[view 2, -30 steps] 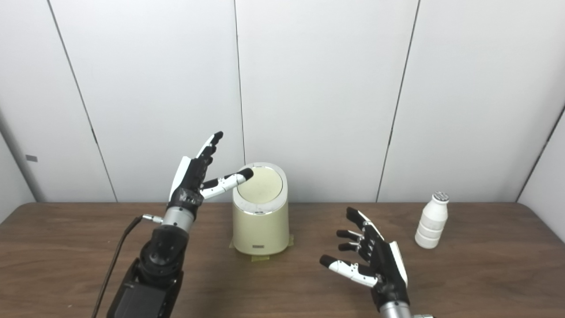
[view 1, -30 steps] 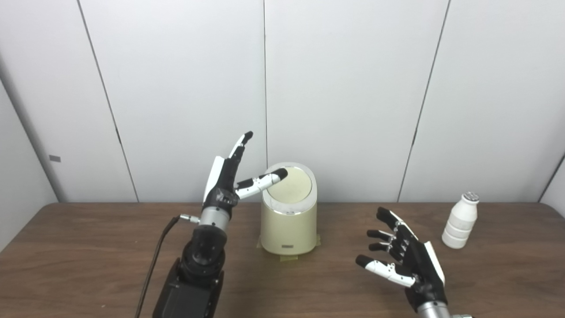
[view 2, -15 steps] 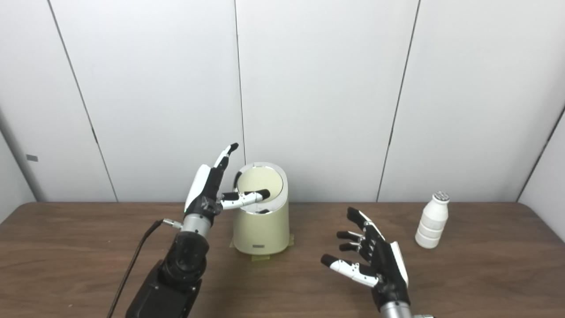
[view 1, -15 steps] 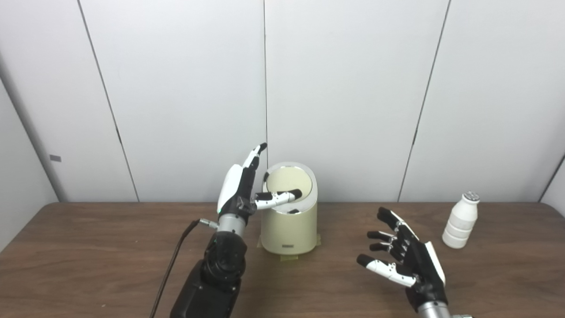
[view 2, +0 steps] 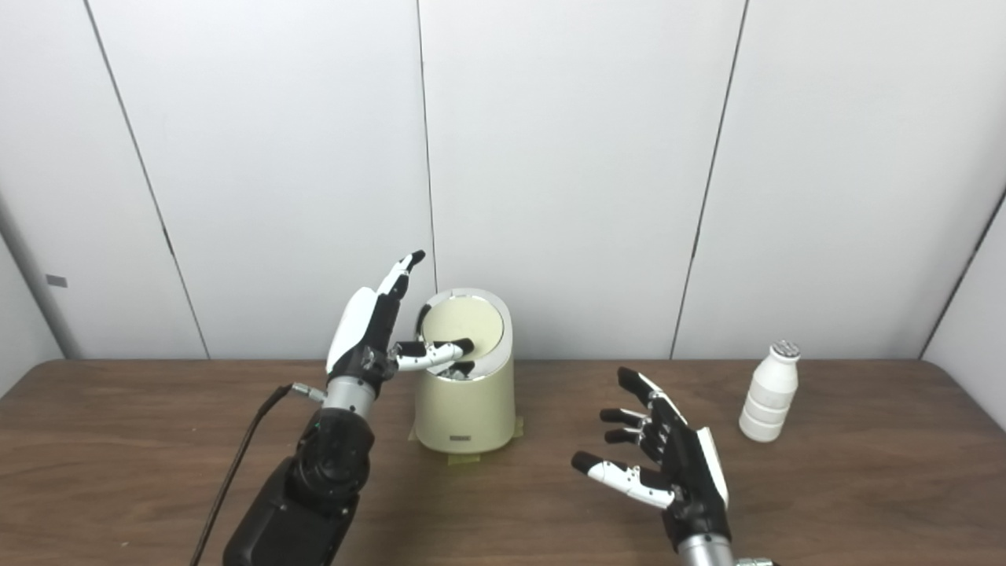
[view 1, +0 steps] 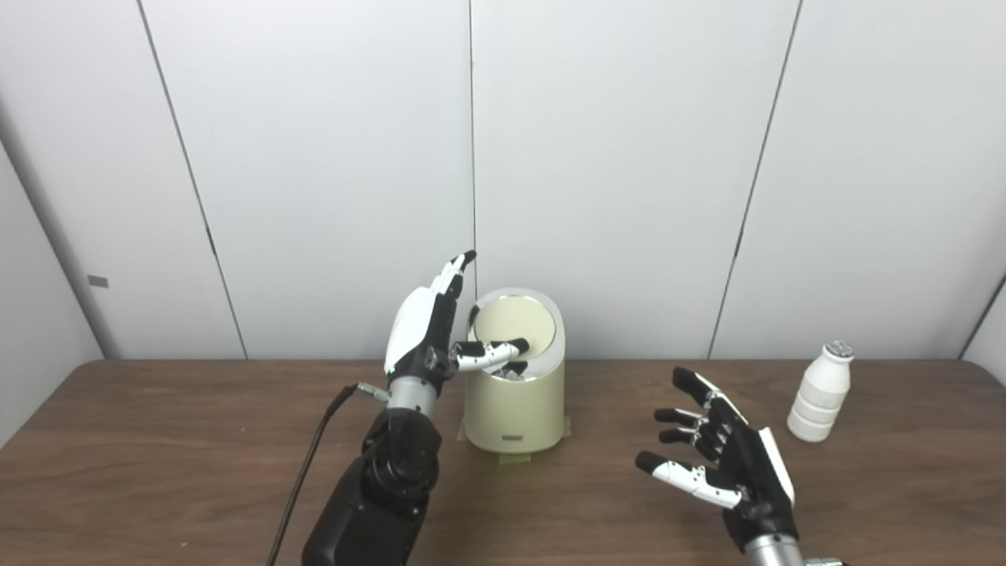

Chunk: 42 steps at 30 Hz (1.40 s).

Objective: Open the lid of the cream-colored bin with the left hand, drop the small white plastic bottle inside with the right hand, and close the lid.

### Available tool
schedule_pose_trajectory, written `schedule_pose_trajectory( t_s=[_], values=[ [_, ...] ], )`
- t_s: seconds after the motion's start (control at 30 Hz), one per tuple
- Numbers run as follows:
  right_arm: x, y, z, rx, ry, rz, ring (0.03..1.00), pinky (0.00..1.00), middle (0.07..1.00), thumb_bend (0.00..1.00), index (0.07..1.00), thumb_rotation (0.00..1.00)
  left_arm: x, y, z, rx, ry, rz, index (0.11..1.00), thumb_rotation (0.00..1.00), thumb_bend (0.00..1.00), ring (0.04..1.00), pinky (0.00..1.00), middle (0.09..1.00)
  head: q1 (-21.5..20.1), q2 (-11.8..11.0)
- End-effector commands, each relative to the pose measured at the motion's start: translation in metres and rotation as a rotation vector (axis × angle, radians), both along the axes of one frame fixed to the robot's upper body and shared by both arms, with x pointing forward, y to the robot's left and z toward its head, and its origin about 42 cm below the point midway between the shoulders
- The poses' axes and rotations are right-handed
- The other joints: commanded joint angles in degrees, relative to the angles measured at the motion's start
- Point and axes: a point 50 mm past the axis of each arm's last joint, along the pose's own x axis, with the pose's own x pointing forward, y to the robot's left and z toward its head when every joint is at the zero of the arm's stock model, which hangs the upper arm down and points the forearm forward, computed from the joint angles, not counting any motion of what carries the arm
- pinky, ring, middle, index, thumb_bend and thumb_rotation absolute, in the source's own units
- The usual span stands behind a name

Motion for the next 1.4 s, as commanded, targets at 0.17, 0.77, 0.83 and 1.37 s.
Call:
schedule_pose_trajectory(
  t_s=[0.17,0.77,0.83,1.37],
  values=[
    [0.007,0.004,0.023,-0.006,-0.088,0.011,0.674,0.58,0.859,0.87,0.819,0.22,0.01,-0.003,0.037,-0.009,-0.117,0.01,1.0,0.13,0.73,1.0,1.0,1.0,-0.1,0.1],
    [0.004,0.007,0.026,-0.006,-0.094,0.019,0.679,0.57,0.869,0.87,0.814,0.23,0.022,-0.01,0.029,0.333,-0.124,0.093,1.0,0.11,0.84,1.0,0.87,1.0,-0.6,0.6],
    [0.004,0.007,0.026,-0.001,-0.09,0.019,0.678,0.58,0.87,0.87,0.814,0.23,0.023,-0.011,0.026,0.418,-0.148,0.12,1.0,0.1,0.86,1.0,0.85,1.0,-0.6,0.7],
    [0.003,0.011,0.031,0.005,-0.095,0.019,0.662,0.62,0.867,0.88,0.817,0.22,0.022,-0.006,0.019,0.976,-0.207,0.131,1.0,0.11,0.95,1.0,0.96,1.0,-0.7,1.1]
  ],
)
